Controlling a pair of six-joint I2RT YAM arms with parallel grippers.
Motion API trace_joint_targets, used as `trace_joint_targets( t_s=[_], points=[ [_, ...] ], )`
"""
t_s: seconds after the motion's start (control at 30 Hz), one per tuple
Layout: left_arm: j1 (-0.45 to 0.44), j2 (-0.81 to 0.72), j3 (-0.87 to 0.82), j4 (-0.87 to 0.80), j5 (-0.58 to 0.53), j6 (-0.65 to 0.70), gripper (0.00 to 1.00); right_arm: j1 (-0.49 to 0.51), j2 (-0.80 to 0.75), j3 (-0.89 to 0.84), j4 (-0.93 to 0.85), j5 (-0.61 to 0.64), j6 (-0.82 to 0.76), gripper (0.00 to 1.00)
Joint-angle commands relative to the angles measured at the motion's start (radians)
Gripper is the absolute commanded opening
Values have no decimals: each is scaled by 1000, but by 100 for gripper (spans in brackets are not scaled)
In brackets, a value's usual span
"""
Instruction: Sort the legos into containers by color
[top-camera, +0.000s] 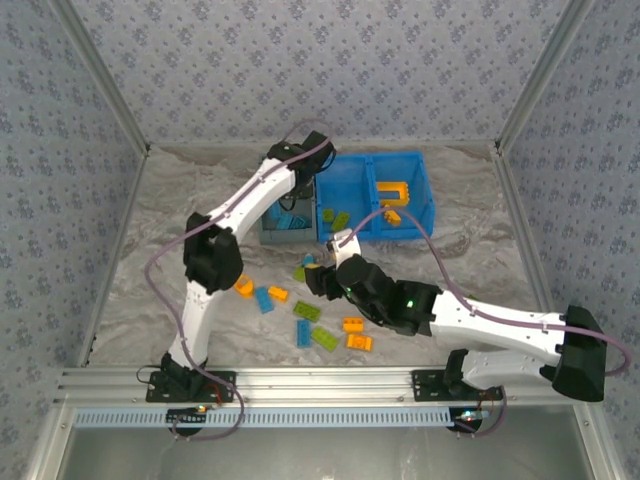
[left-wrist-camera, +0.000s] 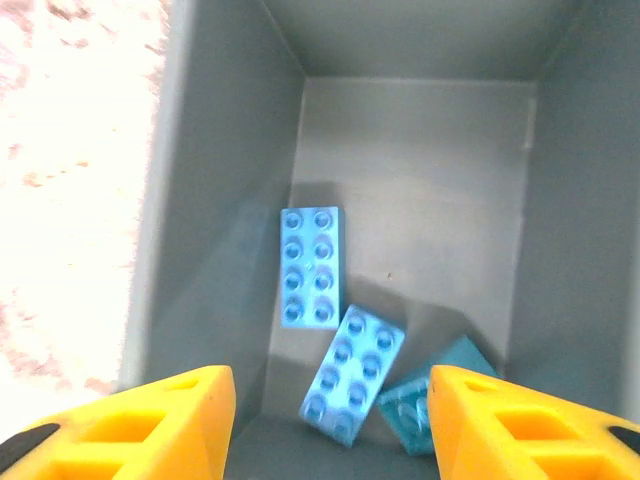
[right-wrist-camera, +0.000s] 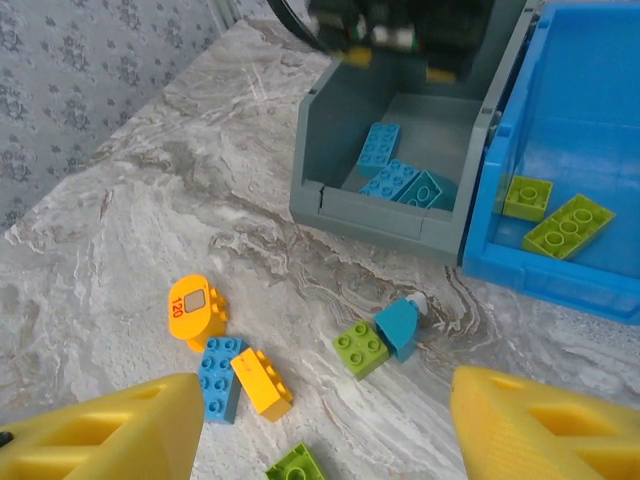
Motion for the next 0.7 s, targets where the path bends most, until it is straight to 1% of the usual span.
trace_joint_targets(
  t_s=[0.0, 0.03, 0.07, 0.1, 0.13, 0.17, 0.23, 0.3, 0.37, 0.43, 0.57, 0.6, 0.67],
  points=[
    [-32, -261, -99, -21, -79, -19, 54, -3, 86, 43, -72, -71, -36, 68],
    [-35, -339, -174, 0, -79, -18, 58, -1, 134, 74, -82, -107, -52, 68],
    [-36, -420, -250, 25, -73, -17, 66, 1, 180, 106, -97, -136, -67, 69],
    [-36, -519, -363, 65, -63, -6, 80, 8, 237, 147, -111, -166, -82, 69],
    [-34, -633, -479, 120, -46, -1, 97, 15, 294, 185, -120, -196, -101, 71],
    [-33, -750, -575, 173, -16, 3, 99, 19, 348, 223, -128, -224, -113, 72],
    [-32, -963, -787, 269, 70, 8, 99, 21, 462, 299, -133, -291, -137, 73],
    [-34, -1172, -945, 286, 131, -28, 99, 22, 555, 380, -135, -331, -161, 75],
    [-35, -1351, -1057, 213, 146, -89, 99, 21, 658, 474, -169, -351, -181, 76],
    [-35, -1518, -1141, 90, 154, -156, 99, 19, 778, 597, -235, -365, -194, 77],
    [-36, -1772, -1248, -113, 143, -247, 99, 13, 970, 809, -353, -372, -183, 77],
    [-36, -1827, -1264, -147, 136, -277, 99, 8, 1011, 860, -385, -367, -175, 78],
    [-37, -1903, -1292, -125, 162, -287, 99, 0, 1076, 939, -439, -354, -159, 78]
  ],
)
